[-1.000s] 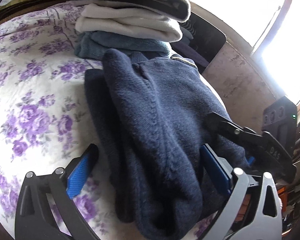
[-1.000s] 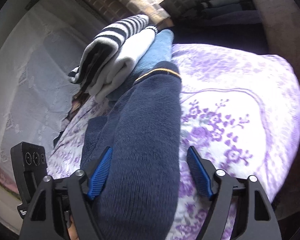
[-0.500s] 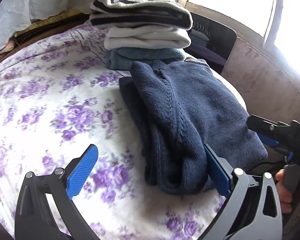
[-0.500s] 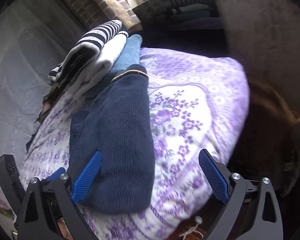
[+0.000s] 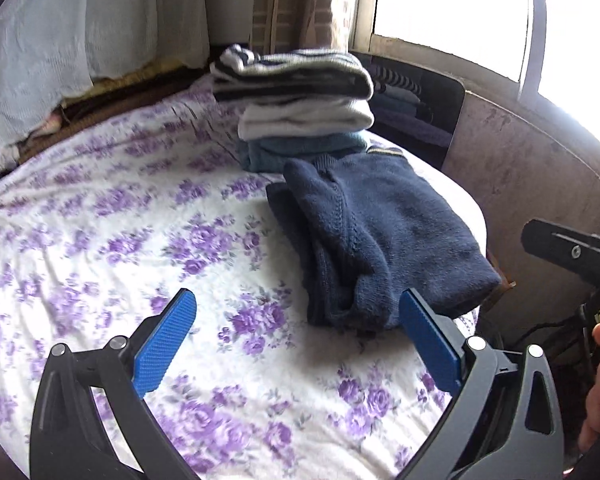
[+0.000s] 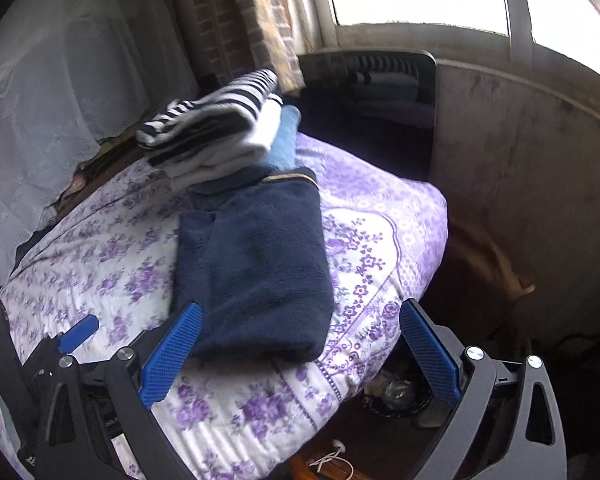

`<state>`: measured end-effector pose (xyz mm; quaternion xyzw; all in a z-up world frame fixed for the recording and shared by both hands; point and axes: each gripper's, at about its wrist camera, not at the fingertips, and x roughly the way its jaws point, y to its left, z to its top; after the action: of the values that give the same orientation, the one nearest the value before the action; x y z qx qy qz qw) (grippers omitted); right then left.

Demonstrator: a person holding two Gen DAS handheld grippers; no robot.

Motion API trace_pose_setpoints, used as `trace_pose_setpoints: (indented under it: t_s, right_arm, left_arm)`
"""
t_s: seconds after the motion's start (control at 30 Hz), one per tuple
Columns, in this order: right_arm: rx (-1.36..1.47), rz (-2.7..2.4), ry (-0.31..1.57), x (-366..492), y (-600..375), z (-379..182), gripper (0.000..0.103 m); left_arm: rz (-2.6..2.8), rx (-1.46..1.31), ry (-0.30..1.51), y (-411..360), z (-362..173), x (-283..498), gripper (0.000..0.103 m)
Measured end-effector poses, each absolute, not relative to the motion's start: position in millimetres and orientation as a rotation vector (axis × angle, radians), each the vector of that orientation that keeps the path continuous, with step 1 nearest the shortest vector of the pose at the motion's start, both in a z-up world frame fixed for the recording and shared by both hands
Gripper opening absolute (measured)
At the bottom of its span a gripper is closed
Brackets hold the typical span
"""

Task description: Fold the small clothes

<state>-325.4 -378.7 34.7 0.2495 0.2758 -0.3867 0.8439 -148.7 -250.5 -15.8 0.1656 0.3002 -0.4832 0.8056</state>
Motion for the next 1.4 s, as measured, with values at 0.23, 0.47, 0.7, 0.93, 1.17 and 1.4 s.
trace_pose_setpoints:
  t_s: [0.23, 0.47, 0.7, 0.93, 1.17, 1.4]
  right_arm:
    - [0.464, -0.813, 0.561, -342, -349, 62, 0.099]
    - [0.507, -0.839, 0.569, -358, -326, 77, 0.099]
    - [0.359, -0.785, 0.622, -356, -284, 88, 0.099]
    - [0.393, -0.719, 0.510, -367, -283, 97, 0.099]
    - [0.487, -0.688, 0.487, -378, -291, 93, 0.099]
    - [0.422, -0.698, 0.537, -369, -283, 89, 0.099]
  left_arm:
    - [-1.026, 0.398, 0.592, -234, 7, -167, 0.099]
    - [-1.006, 0.390, 0.618, -214, 27, -173, 0.099]
    - [-0.997, 0.383, 0.573, -192, 46, -189, 0.099]
    - [-0.978, 0.355, 0.544, -171, 60, -199, 0.099]
    - [-0.986, 0.389, 0.496, -164, 65, -211, 0.099]
    - [-0.990, 0.404, 0.484, -165, 65, -214, 0.099]
